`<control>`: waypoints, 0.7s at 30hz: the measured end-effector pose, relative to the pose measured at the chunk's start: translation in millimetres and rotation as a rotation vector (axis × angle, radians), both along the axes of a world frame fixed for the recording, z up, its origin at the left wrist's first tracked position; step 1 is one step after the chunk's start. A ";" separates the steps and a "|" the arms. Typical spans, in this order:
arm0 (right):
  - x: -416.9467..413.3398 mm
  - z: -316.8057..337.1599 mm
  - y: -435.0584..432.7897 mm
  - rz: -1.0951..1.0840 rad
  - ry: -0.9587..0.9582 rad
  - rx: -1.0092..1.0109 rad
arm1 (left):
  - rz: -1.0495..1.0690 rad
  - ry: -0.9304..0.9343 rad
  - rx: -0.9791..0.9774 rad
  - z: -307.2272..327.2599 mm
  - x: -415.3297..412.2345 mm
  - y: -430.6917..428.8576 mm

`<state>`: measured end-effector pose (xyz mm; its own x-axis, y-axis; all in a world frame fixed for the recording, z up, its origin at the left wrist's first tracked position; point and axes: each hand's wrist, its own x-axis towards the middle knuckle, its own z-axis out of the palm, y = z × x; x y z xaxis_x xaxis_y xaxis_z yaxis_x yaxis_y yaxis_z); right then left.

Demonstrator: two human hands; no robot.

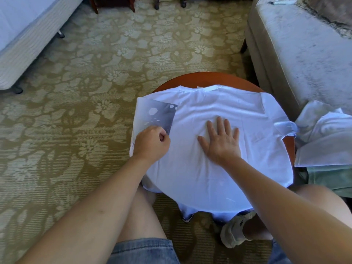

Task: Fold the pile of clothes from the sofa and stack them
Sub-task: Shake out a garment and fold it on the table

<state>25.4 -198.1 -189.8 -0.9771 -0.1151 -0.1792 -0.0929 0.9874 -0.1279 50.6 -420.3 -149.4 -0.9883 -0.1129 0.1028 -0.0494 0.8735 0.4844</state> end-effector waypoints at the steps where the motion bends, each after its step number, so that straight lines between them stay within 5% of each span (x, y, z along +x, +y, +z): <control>1: 0.2 0.0 0.0 -0.001 0.000 -0.002 | -0.013 -0.005 -0.029 -1.0 1.4 -0.9; 5: -0.4 0.4 -0.3 0.000 -0.008 -0.010 | 0.093 -0.034 -0.132 -1.4 -7.2 -2.4; 10: -1.4 0.1 0.3 0.001 -0.018 -0.021 | 0.015 -0.497 -0.301 -21.3 -21.4 -0.3; 21: -10.0 10.8 -24.1 0.059 -0.110 -0.093 | -0.021 -0.410 -0.405 -21.6 -25.2 -5.5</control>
